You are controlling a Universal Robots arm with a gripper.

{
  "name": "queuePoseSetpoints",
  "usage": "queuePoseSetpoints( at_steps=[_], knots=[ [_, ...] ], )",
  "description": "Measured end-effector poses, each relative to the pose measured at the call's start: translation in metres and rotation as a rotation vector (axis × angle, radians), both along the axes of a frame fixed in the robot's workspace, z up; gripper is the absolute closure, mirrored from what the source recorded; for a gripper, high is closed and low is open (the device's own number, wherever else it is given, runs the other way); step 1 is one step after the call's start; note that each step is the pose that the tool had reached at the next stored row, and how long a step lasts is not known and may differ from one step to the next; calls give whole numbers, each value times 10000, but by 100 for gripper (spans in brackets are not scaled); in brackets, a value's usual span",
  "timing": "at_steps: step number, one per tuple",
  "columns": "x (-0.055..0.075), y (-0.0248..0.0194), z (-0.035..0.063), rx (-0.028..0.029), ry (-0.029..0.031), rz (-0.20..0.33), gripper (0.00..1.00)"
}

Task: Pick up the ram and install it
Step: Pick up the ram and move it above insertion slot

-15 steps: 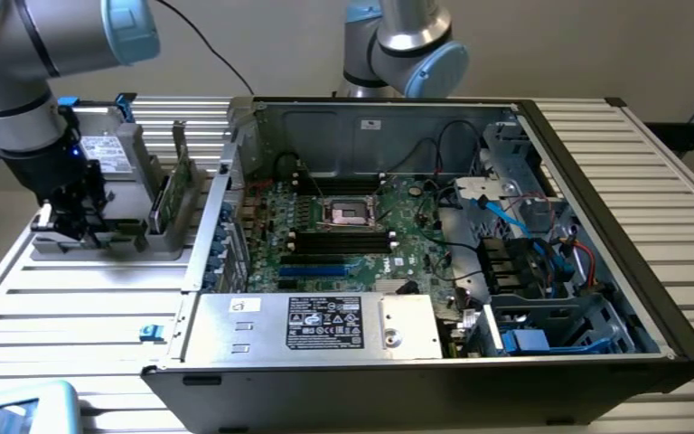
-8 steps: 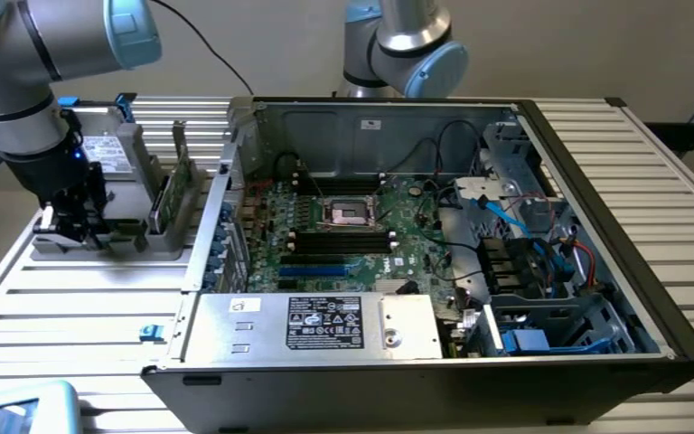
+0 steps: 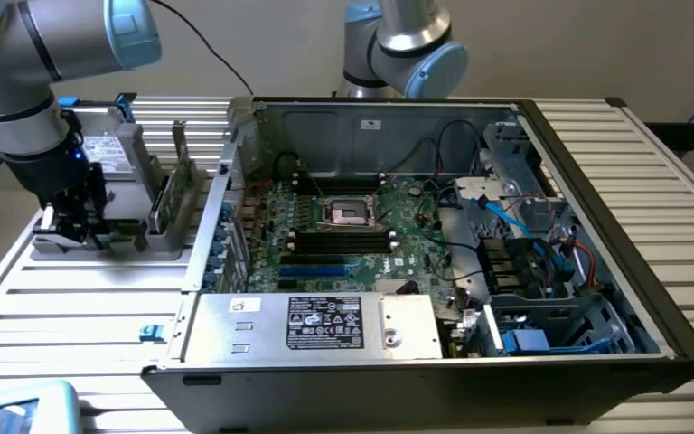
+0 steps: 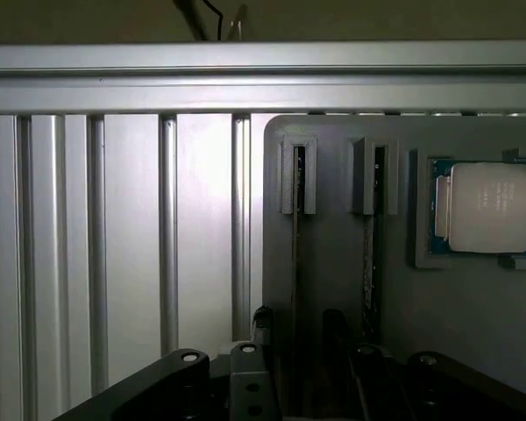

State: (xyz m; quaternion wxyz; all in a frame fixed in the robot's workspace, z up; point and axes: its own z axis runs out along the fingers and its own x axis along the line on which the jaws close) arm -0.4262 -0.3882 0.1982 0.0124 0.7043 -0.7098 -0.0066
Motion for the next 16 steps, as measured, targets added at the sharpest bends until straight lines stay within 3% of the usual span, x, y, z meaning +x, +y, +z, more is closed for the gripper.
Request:
queuePoseSetpoints(
  at_steps=[11, 13, 14, 16],
  knots=[
    [8, 0, 0, 0, 0, 0, 65],
    [8, -1, 1, 0, 1, -1, 78],
    [8, -2, 2, -1, 2, 0, 78],
    [7, -5, 3, 0, 1, 0, 87]
  ],
)
